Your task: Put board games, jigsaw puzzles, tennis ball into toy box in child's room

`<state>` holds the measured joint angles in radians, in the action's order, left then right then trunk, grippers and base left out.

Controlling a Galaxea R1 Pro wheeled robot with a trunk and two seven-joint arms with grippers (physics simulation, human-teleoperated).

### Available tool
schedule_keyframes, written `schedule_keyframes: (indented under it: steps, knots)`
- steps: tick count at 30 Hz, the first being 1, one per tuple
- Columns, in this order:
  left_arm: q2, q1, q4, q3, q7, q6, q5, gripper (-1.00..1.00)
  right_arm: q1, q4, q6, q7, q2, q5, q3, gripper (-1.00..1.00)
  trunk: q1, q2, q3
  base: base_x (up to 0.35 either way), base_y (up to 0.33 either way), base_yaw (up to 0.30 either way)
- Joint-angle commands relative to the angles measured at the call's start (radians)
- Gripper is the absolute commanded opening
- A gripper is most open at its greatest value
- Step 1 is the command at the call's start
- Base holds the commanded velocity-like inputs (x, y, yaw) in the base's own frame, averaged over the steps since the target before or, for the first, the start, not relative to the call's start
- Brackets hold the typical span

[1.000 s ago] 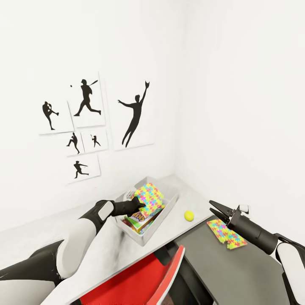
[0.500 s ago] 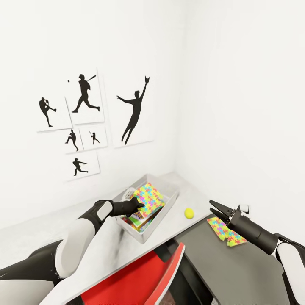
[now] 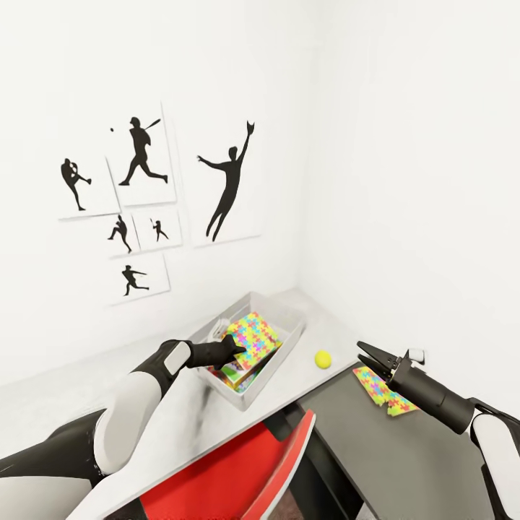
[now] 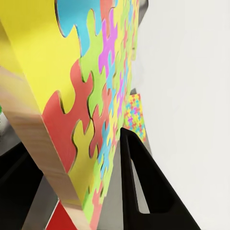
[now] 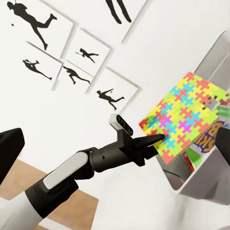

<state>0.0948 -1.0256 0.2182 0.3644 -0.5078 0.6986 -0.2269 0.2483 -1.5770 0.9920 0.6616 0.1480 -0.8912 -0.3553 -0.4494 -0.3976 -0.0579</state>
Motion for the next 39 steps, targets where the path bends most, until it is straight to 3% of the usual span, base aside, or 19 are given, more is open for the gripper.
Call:
schedule_keyframes:
  steps: [1,18,33,34,39]
  knots:
    - [0.0,-0.001,0.002,0.002,0.002,0.007,-0.006,-1.0,0.001,-0.001,0.005,0.005,0.0,0.003,-0.001,1.0,-0.001,-0.002,-0.004,0.0,0.0,0.0]
    - [-0.027,-0.002,0.033,0.004,-0.018,-0.001,-0.006,-1.0,0.001,0.0,0.004,0.006,0.001,0.003,-0.001,1.0,-0.001,-0.002,-0.032,0.0,0.0,0.0]
    - [-0.026,-0.002,0.033,0.004,-0.021,-0.002,-0.007,-1.0,0.002,0.0,0.004,0.007,0.001,0.003,-0.001,1.0,-0.001,-0.002,-0.04,0.0,0.0,0.0]
    - [-0.026,-0.002,0.033,0.004,-0.021,-0.002,-0.006,1.0,0.002,0.0,0.004,0.007,0.001,0.003,-0.001,1.0,-0.001,-0.002,-0.04,0.0,0.0,0.0]
    - [-0.026,-0.002,0.035,0.004,-0.022,-0.002,-0.006,1.0,0.002,0.0,0.004,0.007,0.001,0.003,-0.001,1.0,-0.001,-0.002,-0.04,0.0,0.0,0.0]
